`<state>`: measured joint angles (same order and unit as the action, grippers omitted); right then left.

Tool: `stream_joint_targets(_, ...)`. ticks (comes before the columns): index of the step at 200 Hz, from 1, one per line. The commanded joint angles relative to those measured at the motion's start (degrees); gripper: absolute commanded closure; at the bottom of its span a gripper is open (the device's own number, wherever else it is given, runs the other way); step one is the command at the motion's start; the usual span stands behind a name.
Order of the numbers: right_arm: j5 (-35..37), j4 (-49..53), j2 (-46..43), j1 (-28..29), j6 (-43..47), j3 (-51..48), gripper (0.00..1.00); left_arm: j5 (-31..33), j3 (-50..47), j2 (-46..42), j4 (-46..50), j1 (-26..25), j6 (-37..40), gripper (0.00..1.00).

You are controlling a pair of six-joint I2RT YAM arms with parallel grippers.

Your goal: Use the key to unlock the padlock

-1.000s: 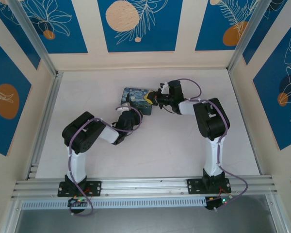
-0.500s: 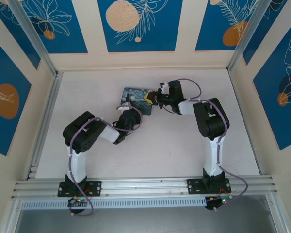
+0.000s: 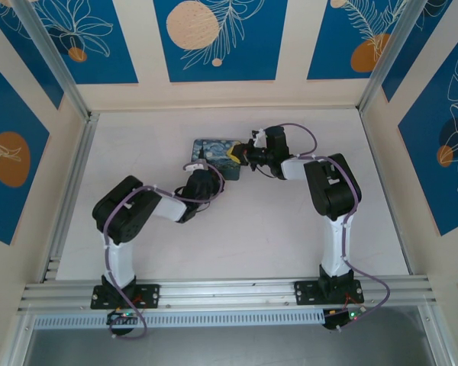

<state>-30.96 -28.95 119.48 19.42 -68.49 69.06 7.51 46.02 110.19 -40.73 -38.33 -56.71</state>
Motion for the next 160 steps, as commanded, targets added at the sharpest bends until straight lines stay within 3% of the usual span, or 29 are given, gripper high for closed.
stream_joint_targets(1, -0.94, 5.1, -3.51, 0.05, 0.85, 0.37, 1.0, -5.65, 0.9, -5.91, 5.55, 0.29, -0.53, 1.0)
stream_joint_targets(83, -0.4, 2.07, -18.52, 0.27, -0.19, -13.64, 1.0, -10.05, -1.7, -16.11, 17.88, 2.12, 0.83, 1.0)
stream_joint_targets(160, 2.02, -0.7, -33.87, 2.03, -4.06, -30.9, 1.0, -13.27, -2.69, -16.76, 17.94, 3.14, -1.08, 1.0)
